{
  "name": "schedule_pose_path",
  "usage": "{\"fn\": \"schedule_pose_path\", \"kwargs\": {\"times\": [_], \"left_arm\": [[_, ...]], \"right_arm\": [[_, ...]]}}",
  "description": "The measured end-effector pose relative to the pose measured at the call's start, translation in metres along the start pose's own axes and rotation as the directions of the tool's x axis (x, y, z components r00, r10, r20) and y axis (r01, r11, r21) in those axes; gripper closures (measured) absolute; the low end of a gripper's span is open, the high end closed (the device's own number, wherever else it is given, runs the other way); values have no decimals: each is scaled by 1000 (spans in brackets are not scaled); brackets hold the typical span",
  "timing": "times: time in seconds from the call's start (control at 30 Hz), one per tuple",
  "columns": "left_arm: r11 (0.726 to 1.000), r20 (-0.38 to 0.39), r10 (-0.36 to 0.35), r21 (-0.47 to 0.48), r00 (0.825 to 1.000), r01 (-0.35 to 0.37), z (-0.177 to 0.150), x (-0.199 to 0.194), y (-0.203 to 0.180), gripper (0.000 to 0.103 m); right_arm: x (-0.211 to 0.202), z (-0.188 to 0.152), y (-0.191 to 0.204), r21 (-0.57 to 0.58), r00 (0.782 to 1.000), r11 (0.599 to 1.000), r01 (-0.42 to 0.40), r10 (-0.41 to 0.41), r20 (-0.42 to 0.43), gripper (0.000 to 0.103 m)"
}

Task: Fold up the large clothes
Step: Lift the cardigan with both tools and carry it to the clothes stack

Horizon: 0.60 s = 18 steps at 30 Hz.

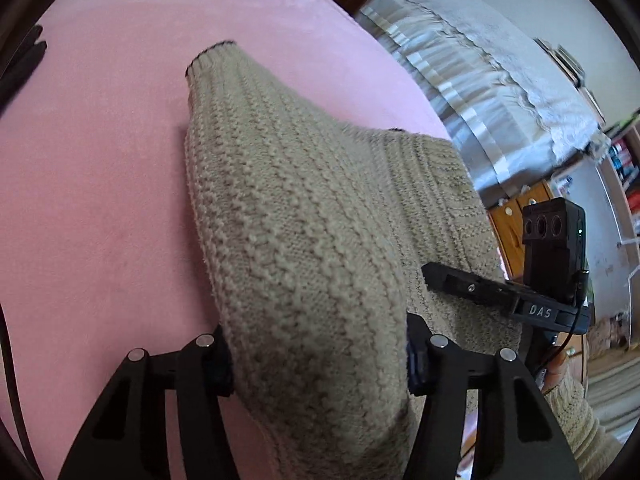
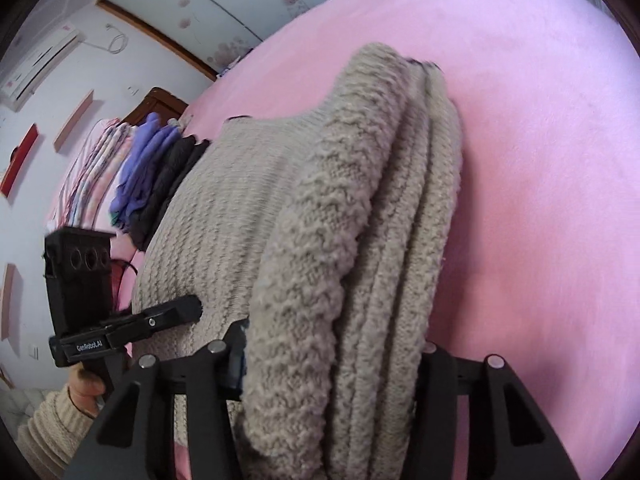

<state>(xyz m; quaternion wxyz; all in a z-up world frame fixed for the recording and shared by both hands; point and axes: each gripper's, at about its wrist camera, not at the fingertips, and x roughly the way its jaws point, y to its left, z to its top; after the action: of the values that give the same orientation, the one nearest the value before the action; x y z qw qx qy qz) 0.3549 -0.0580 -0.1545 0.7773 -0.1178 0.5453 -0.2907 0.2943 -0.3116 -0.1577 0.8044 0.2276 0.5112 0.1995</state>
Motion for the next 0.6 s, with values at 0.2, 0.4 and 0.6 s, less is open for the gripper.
{"fn": "schedule_pose_path", "kwargs": {"times": [0.2,0.4,0.6], "left_arm": [[999,1,-5,32,1000,5,-35,-63,-23,46],[999,63,-1,41,998,-1,-66,-139,-31,46],[999,145,25,26,989,-29,-83,-221,-16,46]], "right_arm": [[-40,-52,43,-8,998,999,-43,43,35,53],[-73,-82,102,-57,994,995,-77,81,77,53],[-85,-83,170,-138,986,982,-129,142,84,53]]}}
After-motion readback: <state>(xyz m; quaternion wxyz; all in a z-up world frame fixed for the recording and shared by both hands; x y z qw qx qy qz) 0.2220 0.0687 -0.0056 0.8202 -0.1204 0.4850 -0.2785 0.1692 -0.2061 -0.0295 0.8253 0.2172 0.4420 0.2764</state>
